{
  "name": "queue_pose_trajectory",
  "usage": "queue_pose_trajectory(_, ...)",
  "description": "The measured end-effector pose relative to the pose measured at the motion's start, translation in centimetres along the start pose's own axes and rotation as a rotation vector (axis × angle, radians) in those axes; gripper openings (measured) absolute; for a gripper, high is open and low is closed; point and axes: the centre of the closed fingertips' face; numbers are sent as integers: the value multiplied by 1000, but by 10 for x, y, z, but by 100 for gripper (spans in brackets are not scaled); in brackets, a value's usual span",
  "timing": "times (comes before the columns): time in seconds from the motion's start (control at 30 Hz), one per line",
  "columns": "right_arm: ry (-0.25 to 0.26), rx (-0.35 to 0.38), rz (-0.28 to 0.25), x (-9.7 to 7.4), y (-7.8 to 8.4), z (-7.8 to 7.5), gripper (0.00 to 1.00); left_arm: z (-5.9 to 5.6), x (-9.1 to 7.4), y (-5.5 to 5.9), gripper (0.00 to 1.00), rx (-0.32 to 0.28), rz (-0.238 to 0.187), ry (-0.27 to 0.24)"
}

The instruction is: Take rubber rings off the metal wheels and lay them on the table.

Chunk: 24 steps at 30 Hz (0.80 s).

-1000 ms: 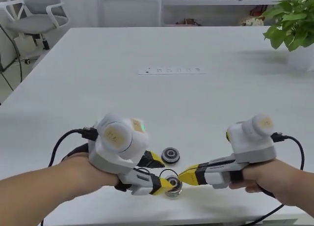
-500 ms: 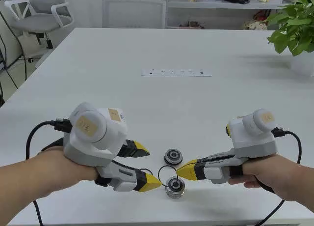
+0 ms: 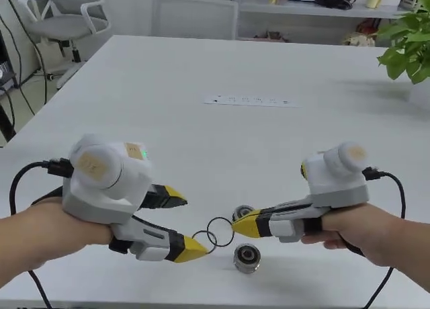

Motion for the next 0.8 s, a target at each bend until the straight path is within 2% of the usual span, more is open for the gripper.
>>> queue_pose_trajectory(0.13, 4, 0, 7, 8, -2, -3, 0, 3, -5, 3, 59, -21, -8, -9)
queue_pose_trajectory(0.53, 7, 10, 37, 29, -3, -9, 0, 11, -11, 11, 61, -54, -18, -31)
queue_pose_trajectory(0.8, 9, 18, 67, 40, 3, -14, 0, 15, -13, 16, 62, -71, -17, -37)
Point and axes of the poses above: the centre of the closed fingertips' face, and the gripper's own axes: x roughly forward along the fingers, z roughly to its left, y roughly out of its underside, and after that the axes turned 9 degrees about z, right-handed
